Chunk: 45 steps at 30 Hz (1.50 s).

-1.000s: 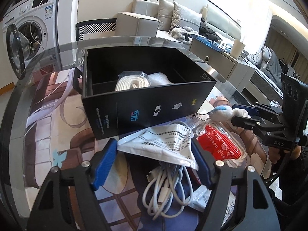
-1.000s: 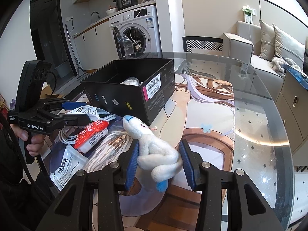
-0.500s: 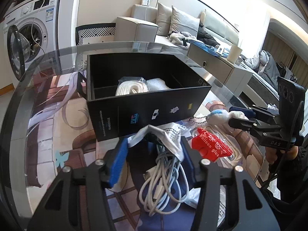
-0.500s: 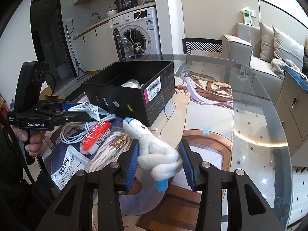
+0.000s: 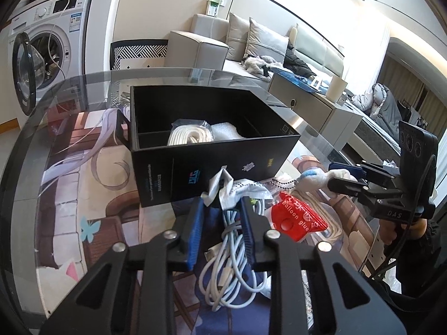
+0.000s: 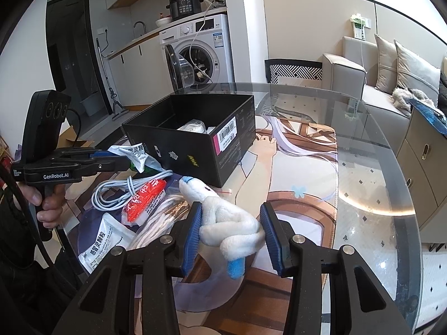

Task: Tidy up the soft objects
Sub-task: 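Grasp the white printed sachet with the left tool, then lift the sachet with the left tool while the right tool lifts the plush toy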

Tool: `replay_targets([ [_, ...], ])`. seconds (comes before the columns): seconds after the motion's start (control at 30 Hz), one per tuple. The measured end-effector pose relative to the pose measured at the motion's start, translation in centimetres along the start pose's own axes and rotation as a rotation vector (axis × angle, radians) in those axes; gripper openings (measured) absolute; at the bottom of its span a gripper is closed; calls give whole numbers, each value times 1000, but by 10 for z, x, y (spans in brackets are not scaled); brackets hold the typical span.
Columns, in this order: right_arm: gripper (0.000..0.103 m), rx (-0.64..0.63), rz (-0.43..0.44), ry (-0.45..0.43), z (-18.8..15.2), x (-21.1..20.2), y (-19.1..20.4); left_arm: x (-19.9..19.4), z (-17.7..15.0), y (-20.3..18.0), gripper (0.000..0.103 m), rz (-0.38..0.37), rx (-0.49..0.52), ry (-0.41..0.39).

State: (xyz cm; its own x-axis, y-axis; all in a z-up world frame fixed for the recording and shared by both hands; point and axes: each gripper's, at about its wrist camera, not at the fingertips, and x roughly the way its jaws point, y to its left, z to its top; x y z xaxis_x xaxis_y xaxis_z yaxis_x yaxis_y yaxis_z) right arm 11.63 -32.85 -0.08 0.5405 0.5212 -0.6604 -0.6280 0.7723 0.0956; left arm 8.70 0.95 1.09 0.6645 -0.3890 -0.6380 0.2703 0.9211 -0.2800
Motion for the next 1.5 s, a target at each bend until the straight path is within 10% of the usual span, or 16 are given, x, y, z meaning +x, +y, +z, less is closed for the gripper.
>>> replay_targets([
  [0.07, 42, 0, 0, -3, 0, -2, 1, -2, 0, 0, 6, 2, -3, -6],
  [0.37, 42, 0, 0, -5, 0, -3, 2, 0, -6, 6, 9, 40, -20, 26],
  [0.53, 42, 0, 3, -5, 0, -6, 3, -4, -6, 10, 46, 94, -38, 27],
  [1.13, 42, 3, 3, 0, -1, -5, 2, 0, -14, 16, 51, 221, -47, 32],
  [1.3, 42, 1, 4, 2, -2, -4, 1, -3, -20, 18, 92, 245, -52, 15],
  [1.5, 42, 3, 4, 5, -2, -1, -1, 3, -16, 23, 95, 245, -66, 19],
])
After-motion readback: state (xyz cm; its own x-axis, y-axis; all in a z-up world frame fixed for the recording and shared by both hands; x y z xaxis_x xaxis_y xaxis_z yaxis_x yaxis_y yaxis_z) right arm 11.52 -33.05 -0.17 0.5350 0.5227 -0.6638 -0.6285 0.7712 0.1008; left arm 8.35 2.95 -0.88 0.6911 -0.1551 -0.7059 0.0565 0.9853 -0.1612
